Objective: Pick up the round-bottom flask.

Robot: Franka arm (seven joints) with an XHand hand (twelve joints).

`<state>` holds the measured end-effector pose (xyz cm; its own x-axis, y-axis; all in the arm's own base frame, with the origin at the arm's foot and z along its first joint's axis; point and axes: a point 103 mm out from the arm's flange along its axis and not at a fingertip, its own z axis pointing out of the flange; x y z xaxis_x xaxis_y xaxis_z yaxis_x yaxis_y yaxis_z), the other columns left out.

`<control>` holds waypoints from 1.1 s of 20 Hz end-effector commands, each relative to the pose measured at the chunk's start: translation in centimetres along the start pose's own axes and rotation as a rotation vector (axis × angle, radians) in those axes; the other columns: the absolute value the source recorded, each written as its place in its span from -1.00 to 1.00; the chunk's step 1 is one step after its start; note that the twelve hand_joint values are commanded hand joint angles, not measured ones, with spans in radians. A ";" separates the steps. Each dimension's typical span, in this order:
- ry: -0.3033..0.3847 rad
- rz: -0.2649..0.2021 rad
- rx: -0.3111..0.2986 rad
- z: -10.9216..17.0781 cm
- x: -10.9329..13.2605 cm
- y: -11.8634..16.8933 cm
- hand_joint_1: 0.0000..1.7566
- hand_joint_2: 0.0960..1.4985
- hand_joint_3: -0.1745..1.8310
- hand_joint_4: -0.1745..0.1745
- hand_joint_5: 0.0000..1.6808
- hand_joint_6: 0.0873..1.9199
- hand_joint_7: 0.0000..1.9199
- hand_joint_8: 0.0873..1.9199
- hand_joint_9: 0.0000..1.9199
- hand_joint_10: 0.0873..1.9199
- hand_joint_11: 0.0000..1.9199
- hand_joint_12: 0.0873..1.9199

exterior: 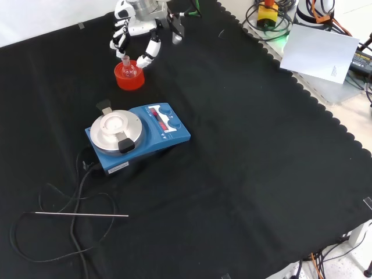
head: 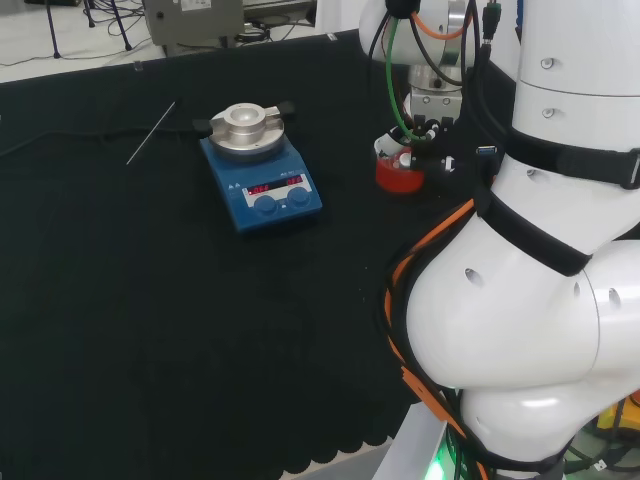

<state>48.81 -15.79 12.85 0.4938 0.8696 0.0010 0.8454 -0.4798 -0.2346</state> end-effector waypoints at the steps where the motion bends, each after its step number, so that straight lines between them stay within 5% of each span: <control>1: 0.005 0.003 -0.002 0.0 -0.2 0.1 -0.17 -0.12 -0.32 -0.16 -0.06 -0.85 -0.72 -0.43 -0.53 -0.38 -1.00 0.40; 6: 0.006 0.004 -0.003 -0.3 -0.3 0.4 -0.15 -0.06 -0.33 -0.09 -0.01 -0.47 -0.70 -0.44 -0.51 -0.39 -1.00 0.41; 12: 0.004 0.005 -0.011 -0.1 -0.2 0.2 -0.13 -0.02 -0.31 0.00 0.17 -0.31 -0.68 -0.43 -0.50 -0.39 -1.00 0.43; 17: 0.011 -0.010 0.018 -0.6 -0.3 0.3 -0.20 -0.11 -0.29 -0.25 -0.23 -0.20 -0.71 -0.43 -0.51 -0.39 -1.00 0.42; 22: 0.019 -0.023 0.029 -1.1 -0.5 0.2 -0.38 -0.17 -0.37 -0.37 -0.46 -0.39 -0.78 -0.41 -0.56 -0.37 -1.00 0.38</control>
<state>49.05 -16.37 13.54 0.4865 0.8736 0.0146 0.8473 -0.4677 -0.2517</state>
